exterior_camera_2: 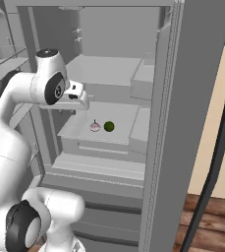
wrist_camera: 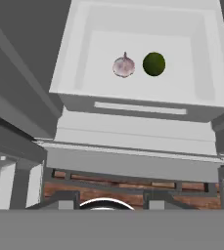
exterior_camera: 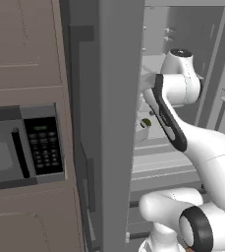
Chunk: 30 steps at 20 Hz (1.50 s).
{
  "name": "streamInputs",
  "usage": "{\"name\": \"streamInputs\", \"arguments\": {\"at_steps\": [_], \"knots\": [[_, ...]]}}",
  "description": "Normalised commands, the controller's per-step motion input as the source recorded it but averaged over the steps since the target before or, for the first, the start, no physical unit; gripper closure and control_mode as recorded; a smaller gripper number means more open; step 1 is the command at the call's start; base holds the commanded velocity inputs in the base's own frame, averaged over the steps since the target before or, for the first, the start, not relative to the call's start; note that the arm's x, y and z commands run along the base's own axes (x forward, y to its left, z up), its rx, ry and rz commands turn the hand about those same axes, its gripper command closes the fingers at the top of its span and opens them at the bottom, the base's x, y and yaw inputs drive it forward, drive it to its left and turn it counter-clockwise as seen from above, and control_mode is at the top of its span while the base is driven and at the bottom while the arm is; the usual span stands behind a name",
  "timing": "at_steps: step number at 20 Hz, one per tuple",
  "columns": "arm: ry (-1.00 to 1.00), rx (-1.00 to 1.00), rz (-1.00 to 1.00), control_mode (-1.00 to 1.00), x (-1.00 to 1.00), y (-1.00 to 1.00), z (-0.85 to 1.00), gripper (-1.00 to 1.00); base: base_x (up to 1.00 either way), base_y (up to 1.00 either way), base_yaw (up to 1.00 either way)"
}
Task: Grab the lime and garlic from the fridge, place them in the blender, close the lid, and turn on the blender to create a marinade.
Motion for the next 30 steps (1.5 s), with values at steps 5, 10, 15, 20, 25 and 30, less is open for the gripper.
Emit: {"name": "streamInputs", "arguments": {"at_steps": [5, 10, 15, 20, 25, 30], "knots": [[0.00, 0.01, -0.05, -1.00, -0.45, 0.00, -0.09, -1.00, 0.00, 0.00, 0.00], [-0.08, 0.04, -0.04, -1.00, -0.36, -0.15, -0.58, -1.00, 0.00, 0.00, 0.00], [-0.12, 0.02, -0.04, -1.00, 0.59, 0.00, -0.82, -1.00, 0.00, 0.00, 0.00], [-0.15, 0.00, -0.03, -1.00, 1.00, 0.00, -0.61, -1.00, 0.00, 0.00, 0.00], [-0.03, 0.00, -0.03, -1.00, 0.88, 0.00, -0.15, -1.00, 0.00, 0.00, 0.00], [0.14, 0.01, 0.00, -1.00, 0.43, 0.00, 0.00, -1.00, 0.00, 0.00, 0.00]]}}
